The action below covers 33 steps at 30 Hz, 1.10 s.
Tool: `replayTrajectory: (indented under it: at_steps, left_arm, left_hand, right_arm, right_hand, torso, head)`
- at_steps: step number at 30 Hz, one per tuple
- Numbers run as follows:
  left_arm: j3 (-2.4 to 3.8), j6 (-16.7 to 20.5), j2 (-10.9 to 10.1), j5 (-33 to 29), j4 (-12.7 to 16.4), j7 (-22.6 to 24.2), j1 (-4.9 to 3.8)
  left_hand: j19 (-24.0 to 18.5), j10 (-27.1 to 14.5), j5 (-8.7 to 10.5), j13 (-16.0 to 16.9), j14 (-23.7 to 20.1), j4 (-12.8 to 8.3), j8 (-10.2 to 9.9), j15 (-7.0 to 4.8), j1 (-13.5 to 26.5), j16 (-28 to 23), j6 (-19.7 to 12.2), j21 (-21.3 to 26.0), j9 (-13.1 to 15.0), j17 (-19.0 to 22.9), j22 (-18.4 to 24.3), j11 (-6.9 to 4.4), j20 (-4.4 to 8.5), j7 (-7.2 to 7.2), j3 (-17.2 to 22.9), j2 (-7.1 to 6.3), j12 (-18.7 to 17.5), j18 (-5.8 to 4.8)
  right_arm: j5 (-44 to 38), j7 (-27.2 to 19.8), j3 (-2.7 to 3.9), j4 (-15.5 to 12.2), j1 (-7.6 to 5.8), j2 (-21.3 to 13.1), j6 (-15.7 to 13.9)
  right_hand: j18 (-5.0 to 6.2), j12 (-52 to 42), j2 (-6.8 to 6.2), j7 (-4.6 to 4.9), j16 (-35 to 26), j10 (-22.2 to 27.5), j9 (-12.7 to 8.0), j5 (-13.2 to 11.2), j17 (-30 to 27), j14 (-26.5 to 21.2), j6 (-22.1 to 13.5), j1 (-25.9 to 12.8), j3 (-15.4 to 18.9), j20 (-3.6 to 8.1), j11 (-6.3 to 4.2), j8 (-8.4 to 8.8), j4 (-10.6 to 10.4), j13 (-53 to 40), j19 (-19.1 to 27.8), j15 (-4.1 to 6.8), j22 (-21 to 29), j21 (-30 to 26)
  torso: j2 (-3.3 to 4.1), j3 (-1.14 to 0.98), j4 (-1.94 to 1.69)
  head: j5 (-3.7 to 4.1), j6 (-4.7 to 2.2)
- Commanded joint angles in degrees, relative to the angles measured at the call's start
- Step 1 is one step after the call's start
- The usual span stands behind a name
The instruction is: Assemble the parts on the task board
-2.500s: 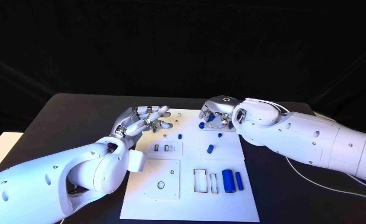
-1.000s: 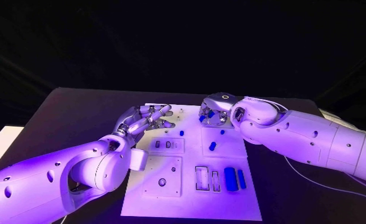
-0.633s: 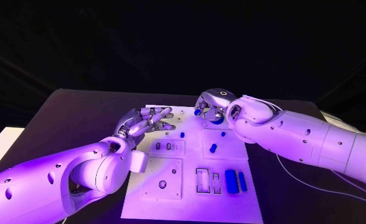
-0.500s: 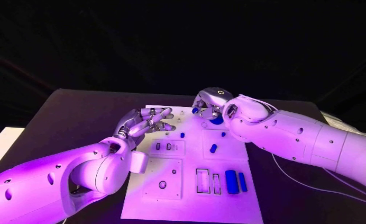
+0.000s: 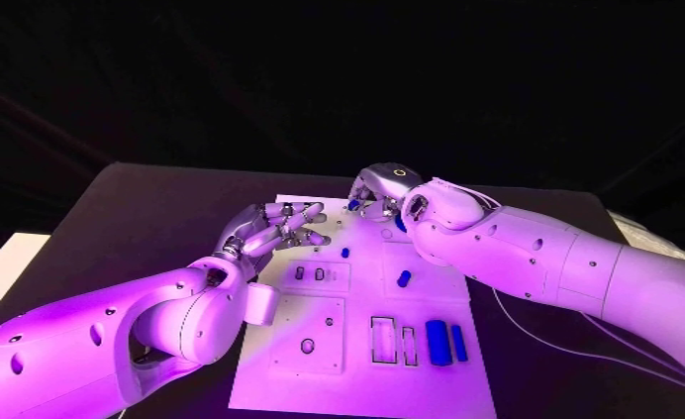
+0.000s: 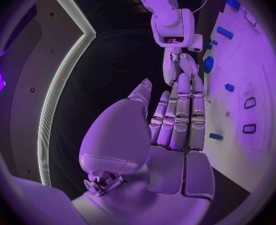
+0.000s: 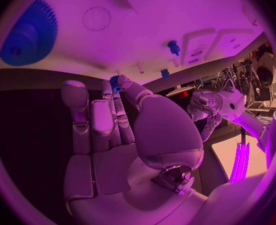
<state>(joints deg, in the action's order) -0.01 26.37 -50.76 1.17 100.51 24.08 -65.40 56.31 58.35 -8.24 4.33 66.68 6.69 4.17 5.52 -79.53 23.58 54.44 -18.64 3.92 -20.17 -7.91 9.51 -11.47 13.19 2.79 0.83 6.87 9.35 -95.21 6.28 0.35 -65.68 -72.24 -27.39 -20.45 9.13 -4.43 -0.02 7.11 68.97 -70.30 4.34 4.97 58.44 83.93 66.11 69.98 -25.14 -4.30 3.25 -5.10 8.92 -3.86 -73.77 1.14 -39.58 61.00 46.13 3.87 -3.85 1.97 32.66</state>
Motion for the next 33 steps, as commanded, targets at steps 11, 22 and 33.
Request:
replayTrajectory:
  at_steps: [11,22,33]
  left_arm:
    - [0.05,-1.5,0.3,0.0,0.2,0.3,-0.26]
    - [0.05,-1.6,0.3,0.0,0.2,0.2,-0.35]
    - [0.05,-1.7,0.3,0.0,0.2,0.1,-0.41]
  left_hand:
    - [0.0,-0.5,0.06,-0.1,-0.5,-0.5,0.0,-0.04,-0.3,0.3,-0.4,0.1,0.0,-0.1,0.1,0.02,-0.32,0.08,0.0,0.2,0.4,1.06]
    - [0.0,-0.6,0.06,-0.1,-0.6,-0.6,0.0,-0.04,-0.4,0.3,-0.4,0.1,0.0,-0.1,0.1,0.02,-0.32,0.08,0.1,0.25,0.4,1.06]
    - [0.0,-0.6,0.05,-0.1,-0.7,-0.6,0.0,-0.04,-0.5,0.4,-0.4,0.1,0.0,-0.2,0.1,0.01,-0.32,0.08,0.2,0.32,0.5,1.05]
  right_arm:
    - [-0.7,1.4,0.02,0.7,0.05,1.1,0.4]
    - [-0.7,1.7,0.02,1.2,0.06,1.6,1.2]
    - [0.0,1.3,-0.01,2.6,0.06,2.5,0.5]
  right_hand:
    - [-0.55,0.4,-0.03,-0.46,-0.2,0.0,0.6,0.0,-0.1,1.8,0.6,-0.2,0.0,-0.06,0.12,-0.32,-0.3,0.1,0.3,0.38,0.0,0.1]
    - [-0.43,0.8,-0.79,-0.01,-0.4,0.7,0.4,-0.2,-0.5,1.6,-0.2,-0.4,-0.1,-0.25,0.47,0.19,-0.6,0.2,0.9,0.11,0.6,-0.1]
    - [0.73,1.0,-3.16,2.21,-4.6,7.0,-0.6,-0.3,-6.3,-0.1,-5.8,-0.1,-0.9,-1.58,2.43,1.66,-1.4,0.3,4.8,-1.5,7.3,-4.1]
  torso:
    - [0.2,0.06,-0.09]
    - [0.31,0.12,-0.08]
    - [0.37,0.1,-0.07]
  head:
    - [-0.32,0.38]
    - [-0.41,0.45]
    - [-0.63,0.51]
